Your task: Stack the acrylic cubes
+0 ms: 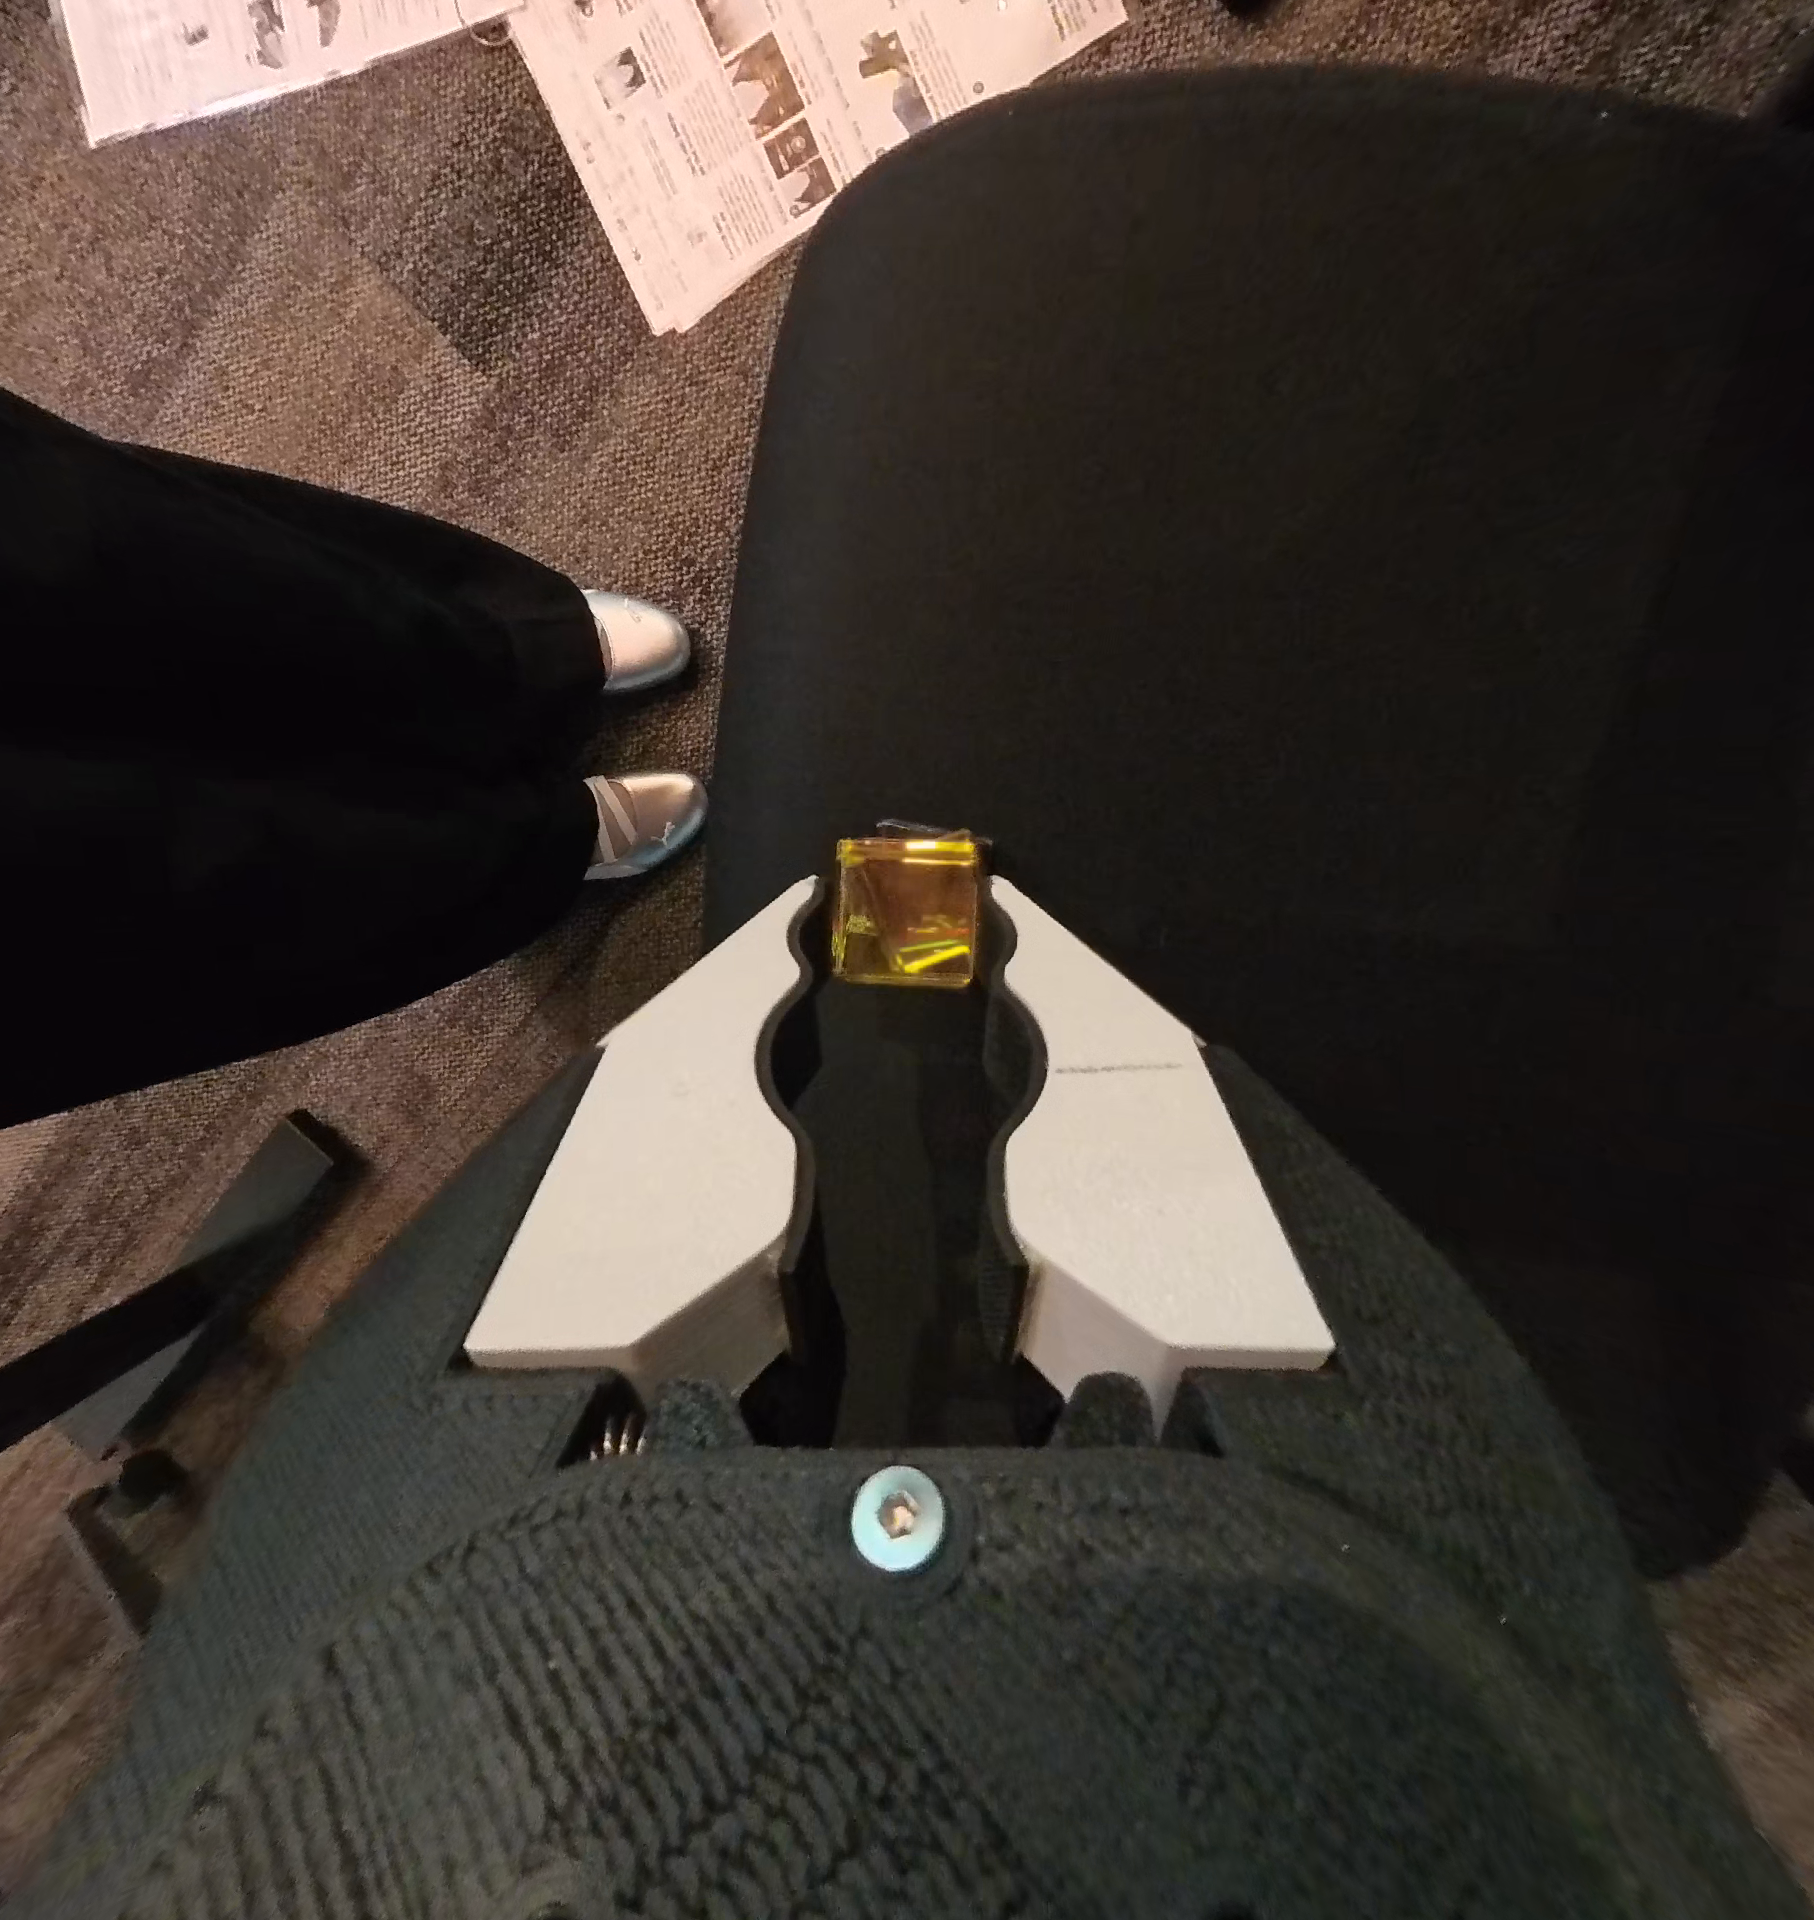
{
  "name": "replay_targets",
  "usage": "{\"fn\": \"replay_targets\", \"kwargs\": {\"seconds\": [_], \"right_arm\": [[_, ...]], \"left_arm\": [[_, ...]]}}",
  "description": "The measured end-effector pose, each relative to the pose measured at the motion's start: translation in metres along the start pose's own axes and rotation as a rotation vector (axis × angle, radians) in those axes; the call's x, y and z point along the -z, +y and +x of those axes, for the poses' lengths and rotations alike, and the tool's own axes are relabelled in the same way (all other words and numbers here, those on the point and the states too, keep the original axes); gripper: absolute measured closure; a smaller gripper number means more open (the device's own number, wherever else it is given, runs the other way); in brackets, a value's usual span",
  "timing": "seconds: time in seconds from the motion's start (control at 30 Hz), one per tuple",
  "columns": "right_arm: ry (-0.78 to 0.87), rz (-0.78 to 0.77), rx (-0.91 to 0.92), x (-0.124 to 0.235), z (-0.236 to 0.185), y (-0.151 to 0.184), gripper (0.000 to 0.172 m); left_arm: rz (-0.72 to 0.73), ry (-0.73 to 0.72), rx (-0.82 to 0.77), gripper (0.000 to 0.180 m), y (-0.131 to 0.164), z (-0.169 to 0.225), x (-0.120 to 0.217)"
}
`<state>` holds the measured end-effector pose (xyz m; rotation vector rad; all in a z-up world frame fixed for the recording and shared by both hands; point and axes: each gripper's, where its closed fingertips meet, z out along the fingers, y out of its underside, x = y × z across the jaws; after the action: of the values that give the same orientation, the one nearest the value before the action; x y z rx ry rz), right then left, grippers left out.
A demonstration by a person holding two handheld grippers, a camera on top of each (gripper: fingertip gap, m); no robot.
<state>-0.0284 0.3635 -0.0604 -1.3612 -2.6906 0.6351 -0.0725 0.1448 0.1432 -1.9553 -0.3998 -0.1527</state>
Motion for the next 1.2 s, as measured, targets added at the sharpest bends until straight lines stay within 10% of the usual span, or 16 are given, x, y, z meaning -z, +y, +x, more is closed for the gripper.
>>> {"fn": "replay_targets", "kwargs": {"seconds": [0.77,1.2], "right_arm": [[0.027,0.074,-0.124,0.002,0.004,-0.002,0.125],[0.321,0.54,-0.589,0.063,-0.055,-0.004,0.098]], "left_arm": [[-0.01,0.021,-0.006,0.116,0.0,-0.001,-0.002],[0.006,-0.031,0.003,0.113,-0.002,-0.015,-0.003]]}}
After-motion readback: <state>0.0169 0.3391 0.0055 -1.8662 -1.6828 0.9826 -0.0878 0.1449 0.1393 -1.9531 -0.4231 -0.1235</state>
